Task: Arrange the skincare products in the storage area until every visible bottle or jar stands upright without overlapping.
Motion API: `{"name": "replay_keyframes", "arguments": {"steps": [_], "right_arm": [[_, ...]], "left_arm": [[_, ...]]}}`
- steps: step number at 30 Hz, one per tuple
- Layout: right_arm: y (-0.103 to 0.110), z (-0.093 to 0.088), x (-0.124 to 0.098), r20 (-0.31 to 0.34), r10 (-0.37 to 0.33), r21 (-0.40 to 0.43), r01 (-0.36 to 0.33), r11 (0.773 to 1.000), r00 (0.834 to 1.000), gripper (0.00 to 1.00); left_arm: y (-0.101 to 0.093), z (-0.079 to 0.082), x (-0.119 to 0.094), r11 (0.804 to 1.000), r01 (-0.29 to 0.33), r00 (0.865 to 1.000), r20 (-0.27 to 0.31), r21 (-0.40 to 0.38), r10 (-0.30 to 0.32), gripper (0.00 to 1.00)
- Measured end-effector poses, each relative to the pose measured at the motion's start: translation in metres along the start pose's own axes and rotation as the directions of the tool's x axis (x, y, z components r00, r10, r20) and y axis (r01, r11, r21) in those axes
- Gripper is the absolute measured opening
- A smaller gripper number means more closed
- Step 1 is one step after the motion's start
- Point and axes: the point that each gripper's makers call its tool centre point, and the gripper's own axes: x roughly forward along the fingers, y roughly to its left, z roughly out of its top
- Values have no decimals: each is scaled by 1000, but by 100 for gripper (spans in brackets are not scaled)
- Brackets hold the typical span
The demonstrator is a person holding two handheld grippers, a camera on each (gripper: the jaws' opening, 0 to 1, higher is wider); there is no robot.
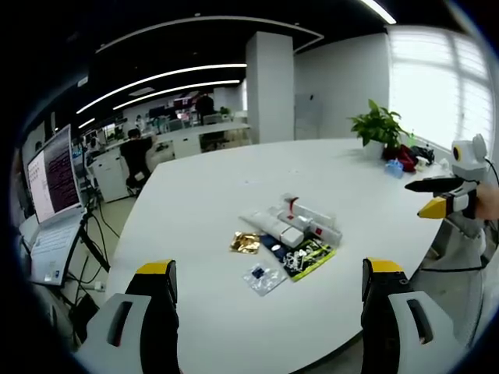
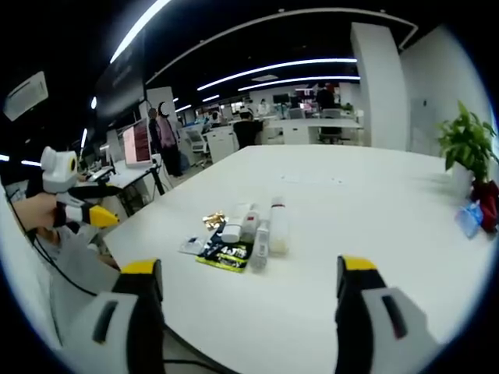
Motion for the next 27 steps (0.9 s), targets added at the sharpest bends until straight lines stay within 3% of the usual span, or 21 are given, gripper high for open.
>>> {"name": "replay_keyframes", "arguments": {"steps": [27], "right_arm": [[-11, -8, 23, -47, -1, 4, 1, 1000, 999, 90]], "left_arm": [[-2, -10, 9, 1000, 14, 999, -28, -20, -15, 97]]}}
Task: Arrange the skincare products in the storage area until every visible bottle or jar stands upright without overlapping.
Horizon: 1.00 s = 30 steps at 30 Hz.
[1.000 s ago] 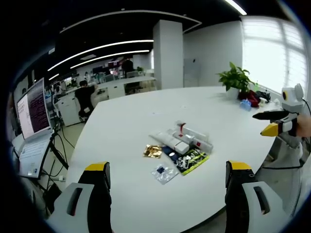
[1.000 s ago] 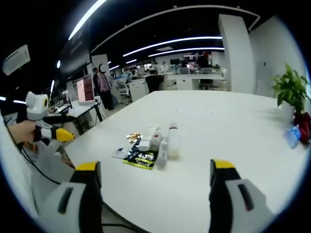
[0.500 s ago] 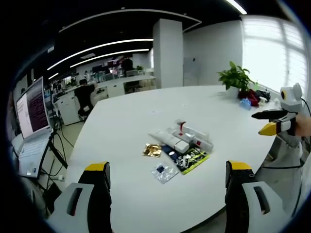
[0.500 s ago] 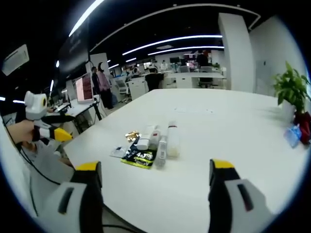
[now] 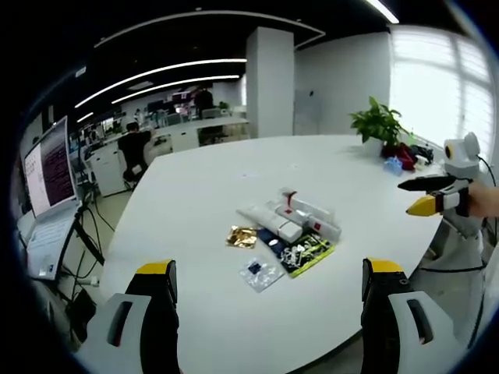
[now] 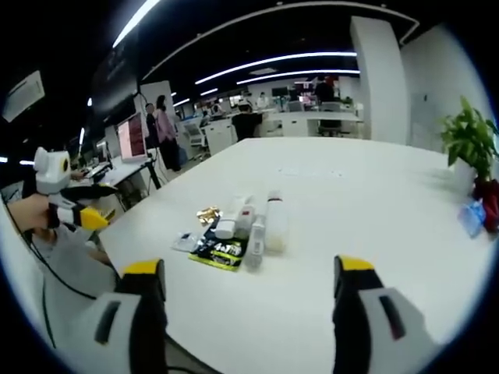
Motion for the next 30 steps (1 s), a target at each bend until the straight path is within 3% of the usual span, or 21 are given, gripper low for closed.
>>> {"name": "replay_keyframes", "arguments": {"steps": [16, 30], "right_arm": [[-6, 2, 29, -48, 39, -12, -40, 999, 998, 86], [-13, -1, 65, -140, 75, -44, -82, 996, 987, 79]], "left_arm": [[4, -7, 10, 1000, 3, 1000, -20, -6, -3, 97], [0, -10, 15, 1000, 19, 999, -35, -8, -20, 97]]}}
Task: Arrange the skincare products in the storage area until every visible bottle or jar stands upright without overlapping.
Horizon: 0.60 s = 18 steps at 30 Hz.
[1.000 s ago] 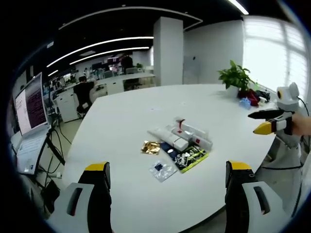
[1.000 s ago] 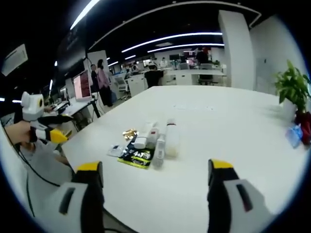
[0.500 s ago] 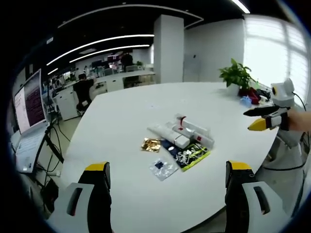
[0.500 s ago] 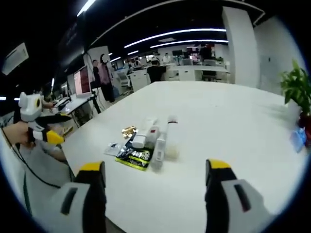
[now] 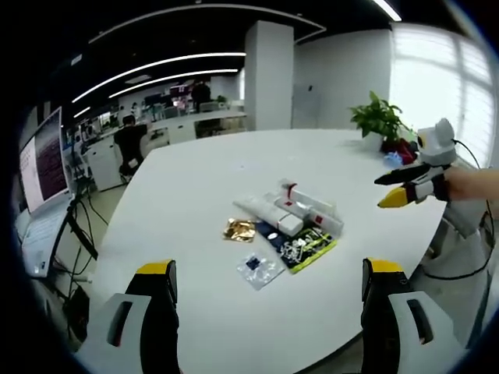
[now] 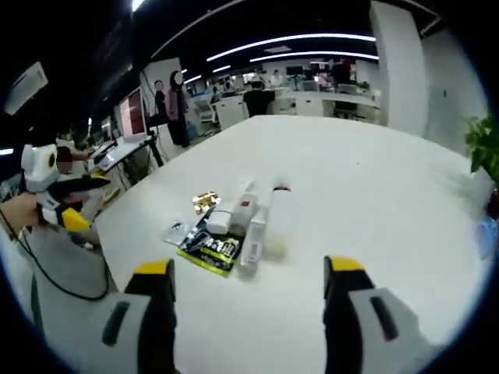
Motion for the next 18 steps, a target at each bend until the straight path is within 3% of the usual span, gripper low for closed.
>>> {"name": "replay_keyframes", "arguments": {"steps": [4, 10, 18], "right_arm": [[-10, 2, 14, -39, -7, -31, 6, 999, 999, 76], [-23, 10, 38, -57, -8, -3, 8, 1000, 998, 73], [-31, 11, 62, -132, -4, -23, 1, 1000, 991, 68]], "left_arm": [[-1, -1, 3, 1000, 8, 1000, -4, -2, -8, 97], [1, -1, 5, 1000, 12, 1000, -9, -6, -12, 97], [9, -7, 8, 1000, 10, 1000, -28, -7, -10, 97]]}}
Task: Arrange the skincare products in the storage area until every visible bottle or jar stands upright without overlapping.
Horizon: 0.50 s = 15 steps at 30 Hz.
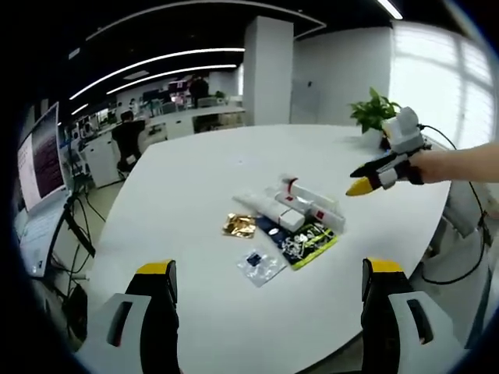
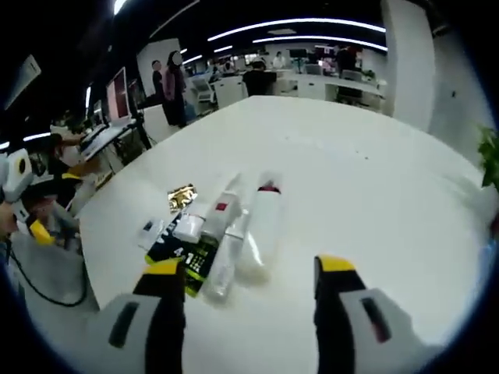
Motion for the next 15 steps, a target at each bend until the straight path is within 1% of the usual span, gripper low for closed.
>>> {"name": "replay_keyframes", "arguments": {"steps": [3, 4, 6, 10, 13, 15], "right_arm": [[-3, 2, 9, -23, 8, -11, -8, 1000, 1000, 66], [-4, 2, 12, -44, 11, -16, -11, 1000, 999, 65], [-4, 3, 17, -56, 16, -20, -17, 1000, 998, 64], [-6, 6, 29, -102, 35, -19, -37, 999, 994, 61], [-9, 9, 37, -136, 48, -15, -51, 999, 990, 60], [-13, 11, 42, -171, 46, -33, -52, 998, 984, 58]], "left_arm": [[0, -1, 2, 1000, 1, 1000, -2, -2, -1, 97], [0, -1, 3, 1000, 2, 1000, -3, -4, -2, 97], [0, -1, 4, 1000, 4, 1000, -4, -7, -4, 97], [3, -1, 7, 1000, 3, 1000, -6, -8, -3, 97], [6, 0, 8, 1000, 1, 1000, -5, -10, -1, 97], [7, 0, 9, 1000, -1, 1000, -7, -4, 1, 97]]}}
